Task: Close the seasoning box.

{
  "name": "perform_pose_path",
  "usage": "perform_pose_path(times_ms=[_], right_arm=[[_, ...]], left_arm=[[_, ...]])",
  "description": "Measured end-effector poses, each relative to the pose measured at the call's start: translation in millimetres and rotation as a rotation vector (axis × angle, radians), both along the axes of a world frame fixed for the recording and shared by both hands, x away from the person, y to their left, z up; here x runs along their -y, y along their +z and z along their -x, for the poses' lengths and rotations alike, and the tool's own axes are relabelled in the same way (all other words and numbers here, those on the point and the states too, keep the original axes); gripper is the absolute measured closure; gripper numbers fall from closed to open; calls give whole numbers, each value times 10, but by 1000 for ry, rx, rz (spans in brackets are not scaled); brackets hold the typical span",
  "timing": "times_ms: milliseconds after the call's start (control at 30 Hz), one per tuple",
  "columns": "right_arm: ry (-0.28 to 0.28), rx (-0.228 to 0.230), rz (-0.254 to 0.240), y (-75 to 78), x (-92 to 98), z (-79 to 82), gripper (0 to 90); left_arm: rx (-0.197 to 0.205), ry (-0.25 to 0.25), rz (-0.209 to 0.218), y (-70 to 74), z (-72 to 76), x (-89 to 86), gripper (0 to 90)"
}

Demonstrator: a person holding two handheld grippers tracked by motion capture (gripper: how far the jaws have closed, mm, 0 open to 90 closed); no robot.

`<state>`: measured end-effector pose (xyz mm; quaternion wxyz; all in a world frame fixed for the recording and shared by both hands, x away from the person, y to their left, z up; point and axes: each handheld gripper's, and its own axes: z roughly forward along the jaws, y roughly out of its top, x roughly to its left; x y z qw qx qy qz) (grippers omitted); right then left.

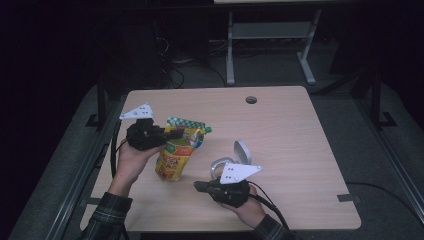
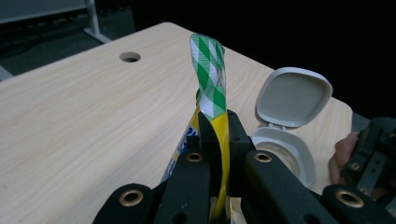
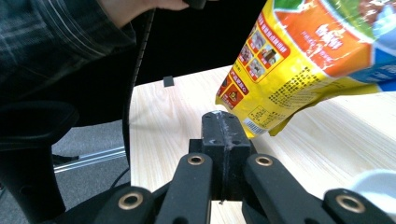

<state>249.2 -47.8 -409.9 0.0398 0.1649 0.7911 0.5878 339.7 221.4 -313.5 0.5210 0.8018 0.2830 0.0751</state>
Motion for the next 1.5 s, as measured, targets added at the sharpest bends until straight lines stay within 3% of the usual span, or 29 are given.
perform_pose_path(times_ms=[167, 200, 333, 433, 500, 800, 933, 1100, 1133, 1500], right_arm=[[-18, -3, 2, 9, 144, -15, 900], [-28, -3, -4, 19, 220, -9, 900], [-42, -9, -7, 24, 331, -1, 900], [-55, -5, -2, 27, 413, 15, 900], [-58, -11, 2, 37, 474, 28, 900], [-63, -6, 14, 55, 561, 7, 900], [-70, -14, 8, 60, 615, -19, 900], [-81, -20, -1, 67, 672, -37, 900], [-82, -22, 2, 65, 691, -33, 900], [-98, -29, 5, 38, 789, -10, 900]], left_arm=[[55, 2, 7, -68, 20, -16, 899], [65, 0, 29, -122, 19, -37, 899], [66, -9, 43, -236, -21, -59, 897], [55, -12, 27, -325, -73, -50, 897], [58, -17, 58, -381, -100, -73, 897], [44, -18, 96, -391, -58, -227, 877], [46, -26, 135, -392, 7, -360, 854], [40, -32, 137, -433, 67, -433, 853], [46, -37, 118, -433, 99, -448, 853], [67, -28, 143, -473, 239, -608, 829]])
